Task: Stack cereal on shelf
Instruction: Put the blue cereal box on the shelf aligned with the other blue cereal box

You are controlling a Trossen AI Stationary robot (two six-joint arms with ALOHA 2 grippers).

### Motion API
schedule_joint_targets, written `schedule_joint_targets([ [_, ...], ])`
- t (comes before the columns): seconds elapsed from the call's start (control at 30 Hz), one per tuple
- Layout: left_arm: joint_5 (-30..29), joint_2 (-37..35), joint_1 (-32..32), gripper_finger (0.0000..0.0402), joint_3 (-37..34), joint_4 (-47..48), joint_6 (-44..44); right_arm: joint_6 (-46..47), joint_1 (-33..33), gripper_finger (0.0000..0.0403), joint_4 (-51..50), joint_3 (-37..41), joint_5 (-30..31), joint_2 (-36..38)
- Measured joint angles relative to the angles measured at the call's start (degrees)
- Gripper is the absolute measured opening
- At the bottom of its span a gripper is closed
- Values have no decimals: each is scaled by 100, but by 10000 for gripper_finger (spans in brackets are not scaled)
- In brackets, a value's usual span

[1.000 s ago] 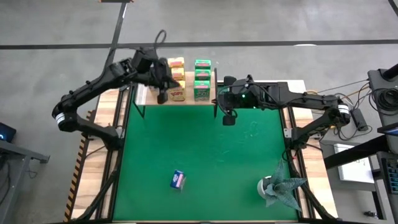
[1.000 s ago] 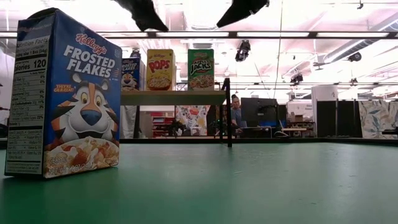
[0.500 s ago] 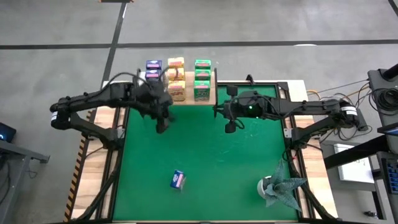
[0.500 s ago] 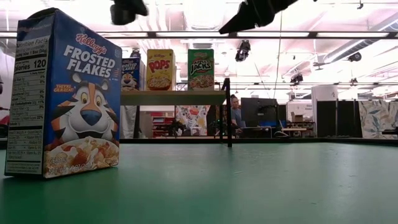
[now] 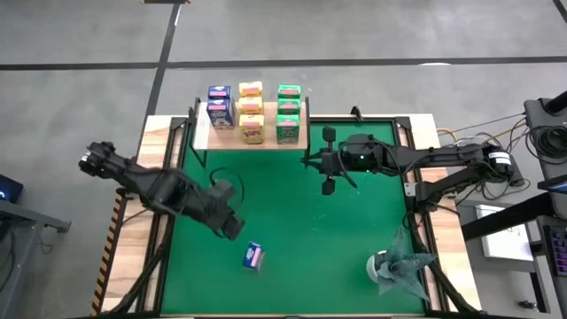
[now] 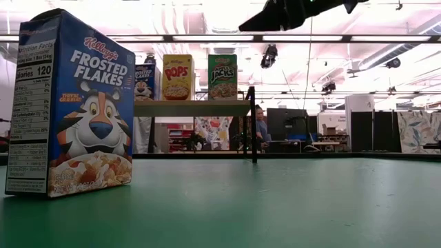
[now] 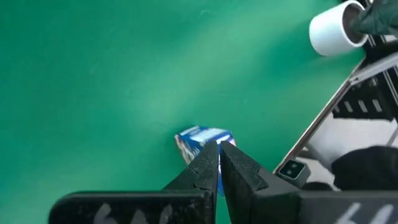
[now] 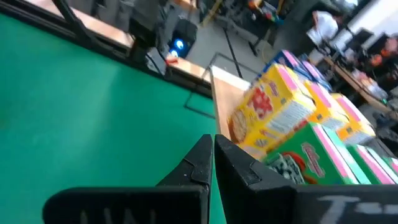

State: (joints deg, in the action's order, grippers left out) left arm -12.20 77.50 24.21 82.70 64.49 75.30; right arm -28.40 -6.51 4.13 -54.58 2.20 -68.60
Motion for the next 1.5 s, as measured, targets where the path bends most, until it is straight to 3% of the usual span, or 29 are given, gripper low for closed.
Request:
schedule_joint_targets([
  [0.27, -234, 751, 623, 36, 0, -314, 1475, -144, 3, 9, 189, 115, -525, 0],
  [0.47, 129, 1368, 736, 98, 0, -557, 2090, -164, 1, 9, 174, 147, -572, -2],
  [0.77, 273, 1925, 849, 216, 153, -585, 2310, -118, 3, 9, 172, 189, -977, -15],
  [0.9, 273, 2089, 874, 249, 208, -577, 2311, -103, 3, 9, 174, 189, -981, -15],
  [1.5, 275, 2464, 928, 242, 205, -617, 2250, -55, 3, 9, 172, 189, -992, -17],
])
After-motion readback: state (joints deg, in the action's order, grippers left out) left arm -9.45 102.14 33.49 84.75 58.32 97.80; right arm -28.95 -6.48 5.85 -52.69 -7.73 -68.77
